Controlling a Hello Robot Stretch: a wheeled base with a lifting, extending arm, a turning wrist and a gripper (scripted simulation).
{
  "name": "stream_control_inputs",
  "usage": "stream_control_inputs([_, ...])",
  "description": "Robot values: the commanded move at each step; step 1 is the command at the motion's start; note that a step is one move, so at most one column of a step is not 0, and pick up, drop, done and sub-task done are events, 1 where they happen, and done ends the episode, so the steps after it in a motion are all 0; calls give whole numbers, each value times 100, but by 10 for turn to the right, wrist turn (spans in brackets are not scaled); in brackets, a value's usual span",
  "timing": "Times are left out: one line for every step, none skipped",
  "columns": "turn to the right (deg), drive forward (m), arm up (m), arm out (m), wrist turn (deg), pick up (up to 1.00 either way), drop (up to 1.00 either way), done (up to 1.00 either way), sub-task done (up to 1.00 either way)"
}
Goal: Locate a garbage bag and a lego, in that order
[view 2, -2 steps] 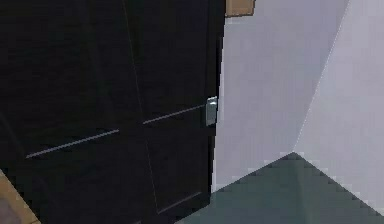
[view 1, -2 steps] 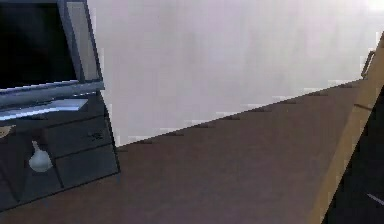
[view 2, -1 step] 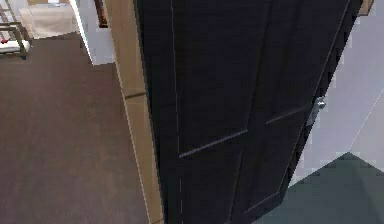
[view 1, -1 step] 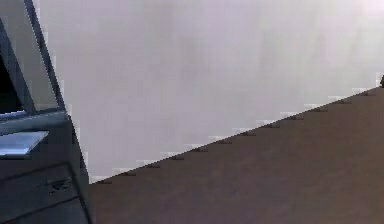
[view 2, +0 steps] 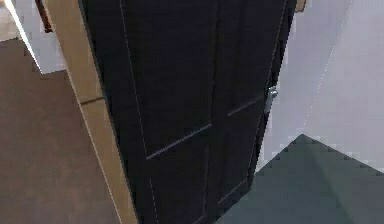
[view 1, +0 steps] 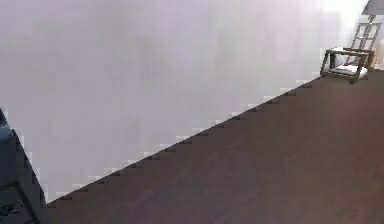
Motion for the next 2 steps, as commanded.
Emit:
stream_control_inputs([0, 40, 0, 0, 0, 0, 0, 0, 0])
stream_control_inputs([420, 0, 0, 0, 0, 0, 0, 0, 0])
